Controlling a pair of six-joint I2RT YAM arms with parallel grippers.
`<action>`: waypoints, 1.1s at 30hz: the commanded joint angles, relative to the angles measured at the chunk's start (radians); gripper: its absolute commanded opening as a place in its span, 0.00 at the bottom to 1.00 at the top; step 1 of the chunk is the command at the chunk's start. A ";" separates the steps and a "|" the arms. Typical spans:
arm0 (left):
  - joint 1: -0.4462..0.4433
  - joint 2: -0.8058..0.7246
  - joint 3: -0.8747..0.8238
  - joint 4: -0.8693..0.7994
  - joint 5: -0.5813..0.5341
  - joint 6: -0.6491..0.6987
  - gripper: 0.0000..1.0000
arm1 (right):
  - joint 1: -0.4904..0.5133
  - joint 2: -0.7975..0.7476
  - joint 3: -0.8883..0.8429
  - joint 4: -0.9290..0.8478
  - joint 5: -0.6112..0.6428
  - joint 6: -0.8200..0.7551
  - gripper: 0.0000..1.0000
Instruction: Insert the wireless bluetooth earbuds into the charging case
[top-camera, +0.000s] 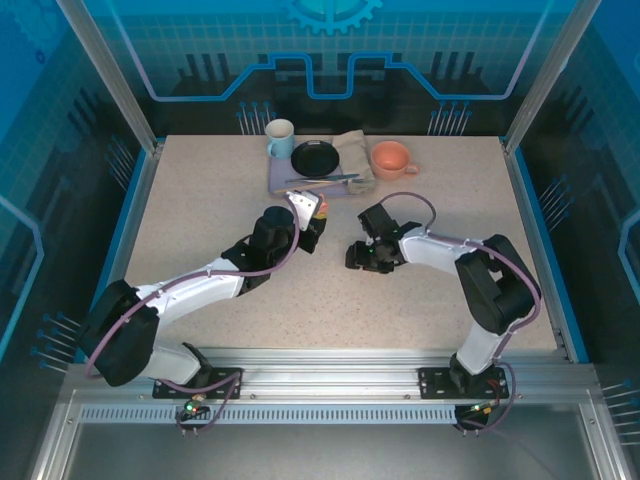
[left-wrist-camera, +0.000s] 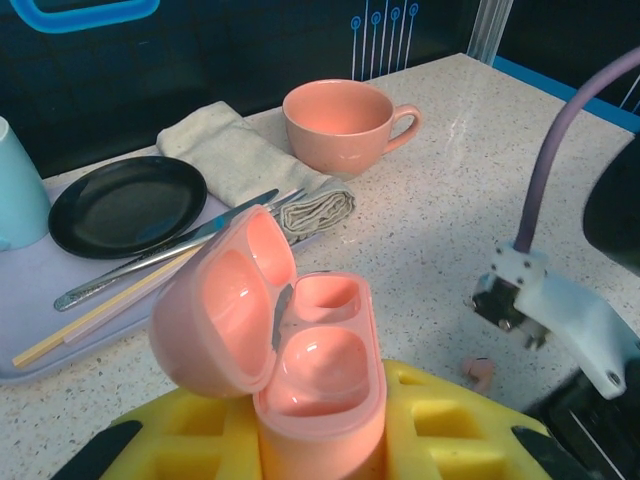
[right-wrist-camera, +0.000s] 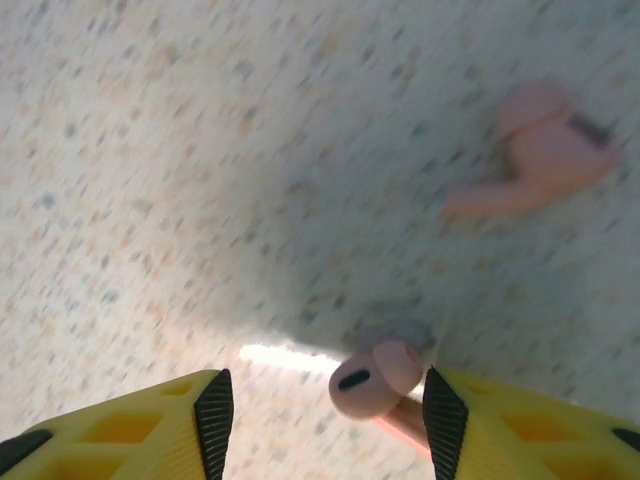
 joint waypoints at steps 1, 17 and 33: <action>0.013 -0.033 -0.016 0.051 0.016 -0.026 0.00 | 0.038 -0.064 -0.009 -0.037 -0.040 0.066 0.56; 0.034 -0.076 -0.034 0.058 0.039 -0.031 0.00 | 0.053 0.090 0.206 -0.289 0.178 -0.213 0.56; 0.038 -0.082 -0.044 0.064 0.046 -0.025 0.00 | 0.080 0.194 0.257 -0.305 0.185 -0.128 0.51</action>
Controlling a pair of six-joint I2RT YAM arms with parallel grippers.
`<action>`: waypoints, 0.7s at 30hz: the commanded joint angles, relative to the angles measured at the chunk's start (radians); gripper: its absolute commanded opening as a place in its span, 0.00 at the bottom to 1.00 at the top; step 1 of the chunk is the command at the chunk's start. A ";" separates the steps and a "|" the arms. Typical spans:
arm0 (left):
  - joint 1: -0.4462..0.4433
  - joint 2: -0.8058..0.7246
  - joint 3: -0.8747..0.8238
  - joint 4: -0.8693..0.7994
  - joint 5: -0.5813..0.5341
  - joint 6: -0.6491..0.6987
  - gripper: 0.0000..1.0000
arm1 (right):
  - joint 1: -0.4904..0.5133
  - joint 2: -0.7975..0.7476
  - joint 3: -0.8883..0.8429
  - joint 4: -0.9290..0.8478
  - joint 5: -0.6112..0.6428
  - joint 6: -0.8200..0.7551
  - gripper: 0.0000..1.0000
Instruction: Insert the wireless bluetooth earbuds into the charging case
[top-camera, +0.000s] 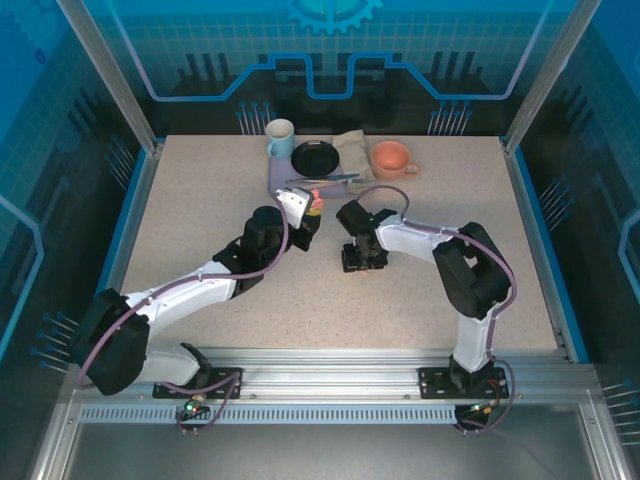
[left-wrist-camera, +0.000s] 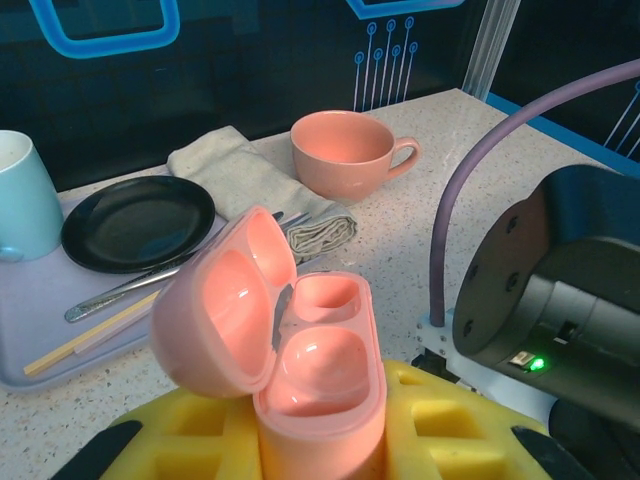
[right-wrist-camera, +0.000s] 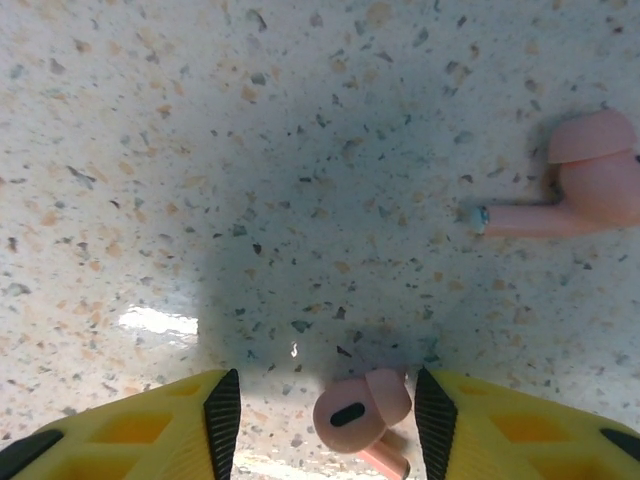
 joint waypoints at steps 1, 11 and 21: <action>0.010 -0.023 -0.014 0.039 0.020 -0.001 0.00 | 0.012 0.024 0.022 -0.033 0.023 0.008 0.51; 0.012 -0.020 -0.014 0.044 0.027 -0.001 0.00 | 0.007 0.050 0.017 -0.031 0.048 0.008 0.46; 0.012 -0.016 -0.007 0.039 0.035 -0.001 0.00 | 0.000 0.067 0.024 -0.031 0.049 -0.005 0.37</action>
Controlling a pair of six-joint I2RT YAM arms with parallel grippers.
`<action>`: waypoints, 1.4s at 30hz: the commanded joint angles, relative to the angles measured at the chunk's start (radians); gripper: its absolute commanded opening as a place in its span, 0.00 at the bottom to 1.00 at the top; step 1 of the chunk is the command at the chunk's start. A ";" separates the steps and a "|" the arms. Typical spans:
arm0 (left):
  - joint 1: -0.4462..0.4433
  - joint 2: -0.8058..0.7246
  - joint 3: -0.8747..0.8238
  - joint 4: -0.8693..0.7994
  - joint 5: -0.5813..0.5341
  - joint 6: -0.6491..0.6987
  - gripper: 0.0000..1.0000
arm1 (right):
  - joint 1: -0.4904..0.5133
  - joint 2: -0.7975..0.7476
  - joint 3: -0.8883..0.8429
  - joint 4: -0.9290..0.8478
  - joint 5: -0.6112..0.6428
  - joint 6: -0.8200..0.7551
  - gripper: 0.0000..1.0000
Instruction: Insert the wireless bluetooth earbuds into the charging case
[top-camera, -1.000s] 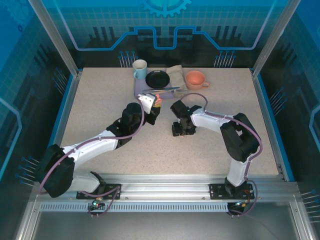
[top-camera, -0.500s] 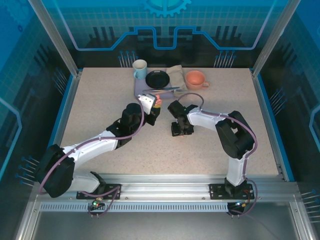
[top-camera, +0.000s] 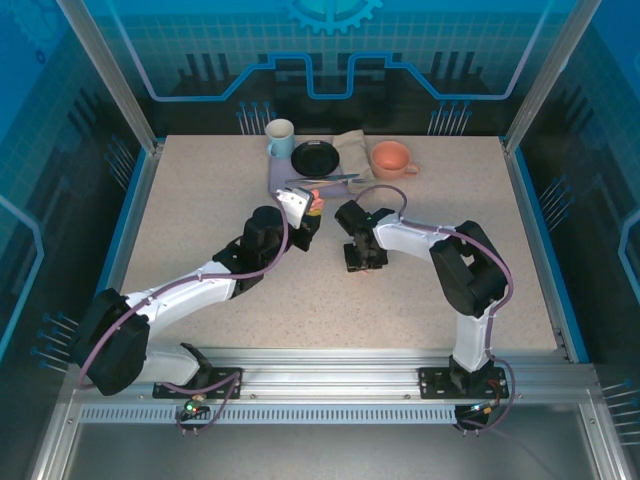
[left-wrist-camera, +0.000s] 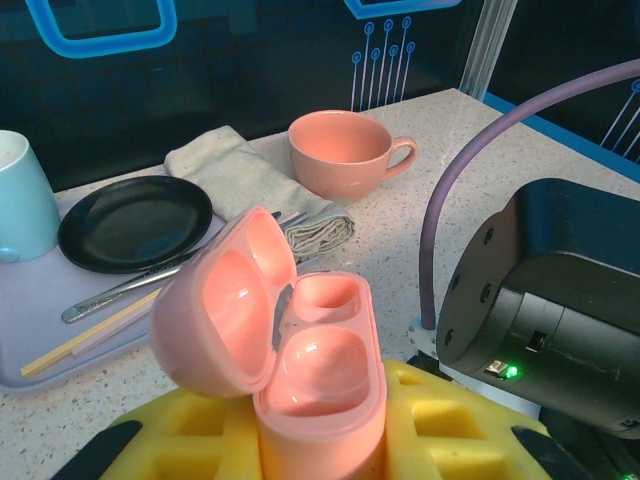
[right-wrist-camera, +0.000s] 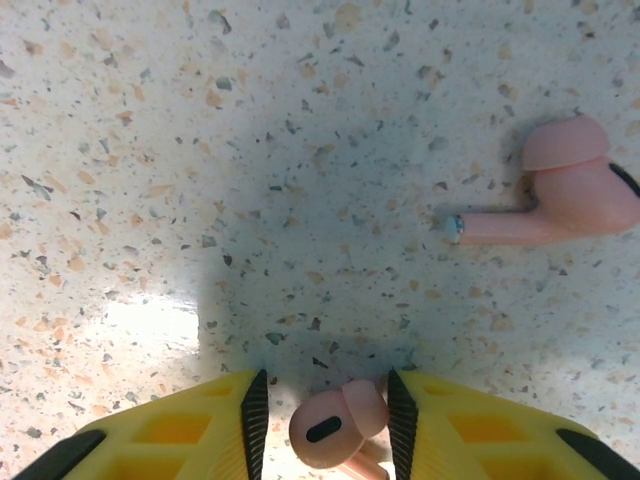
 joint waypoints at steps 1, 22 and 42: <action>0.010 -0.014 -0.007 0.038 0.028 -0.002 0.00 | -0.003 0.046 0.001 -0.005 0.015 -0.004 0.37; 0.010 -0.015 0.002 0.042 0.055 0.001 0.00 | -0.005 -0.090 0.000 -0.027 0.019 0.020 0.28; 0.023 -0.009 -0.174 0.382 0.270 -0.001 0.00 | -0.063 -0.562 0.154 -0.027 -0.084 0.140 0.26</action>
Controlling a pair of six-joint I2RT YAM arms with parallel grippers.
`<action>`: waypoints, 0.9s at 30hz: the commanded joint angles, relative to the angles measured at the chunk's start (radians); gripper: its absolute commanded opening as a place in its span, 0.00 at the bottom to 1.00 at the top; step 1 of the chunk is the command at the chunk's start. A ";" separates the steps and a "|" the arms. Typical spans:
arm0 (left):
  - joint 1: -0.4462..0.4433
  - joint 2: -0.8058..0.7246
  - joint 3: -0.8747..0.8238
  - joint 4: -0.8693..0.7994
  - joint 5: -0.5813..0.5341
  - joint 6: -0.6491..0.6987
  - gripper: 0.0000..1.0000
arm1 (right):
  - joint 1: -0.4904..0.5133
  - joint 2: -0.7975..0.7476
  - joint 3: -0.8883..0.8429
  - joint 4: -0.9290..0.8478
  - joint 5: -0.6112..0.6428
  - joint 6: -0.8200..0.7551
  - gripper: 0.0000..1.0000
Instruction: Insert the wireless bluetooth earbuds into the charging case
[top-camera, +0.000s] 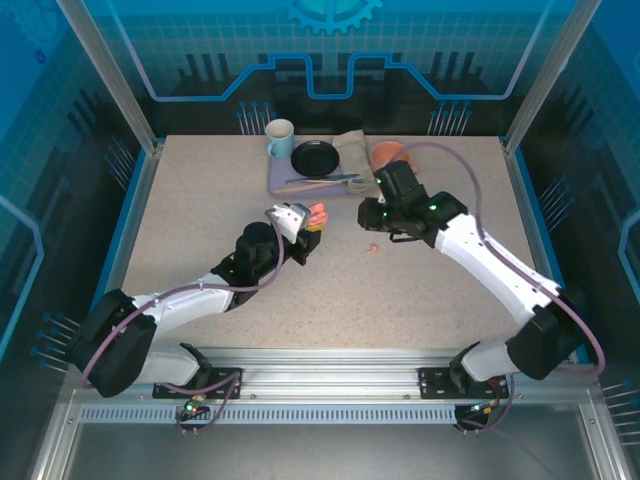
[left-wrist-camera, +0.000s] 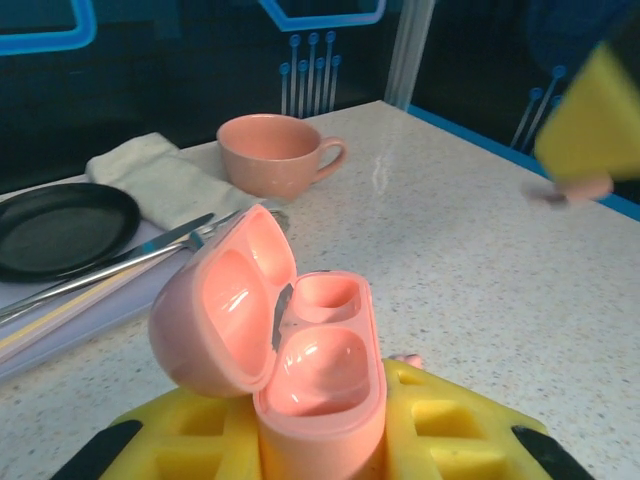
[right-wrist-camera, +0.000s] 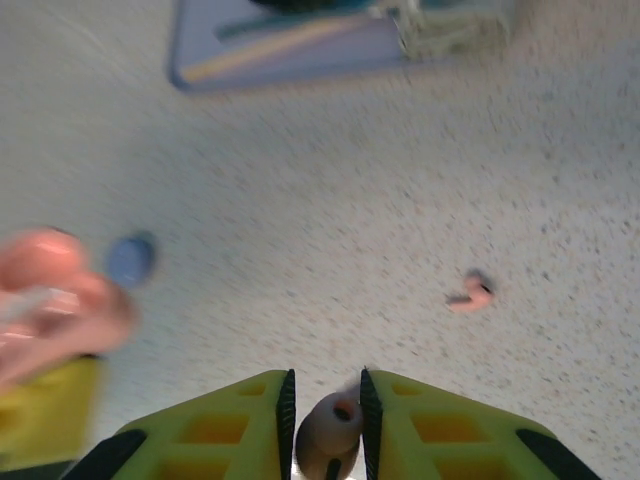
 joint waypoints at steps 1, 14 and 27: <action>0.007 0.009 0.008 0.126 0.096 -0.003 0.00 | -0.011 -0.057 0.058 0.019 -0.054 0.055 0.26; 0.006 0.047 0.054 0.144 -0.031 -0.016 0.00 | -0.015 -0.080 -0.007 0.093 -0.024 0.108 0.27; 0.007 0.018 0.045 0.110 -0.051 -0.028 0.00 | -0.264 0.066 -0.300 0.074 0.076 0.226 0.51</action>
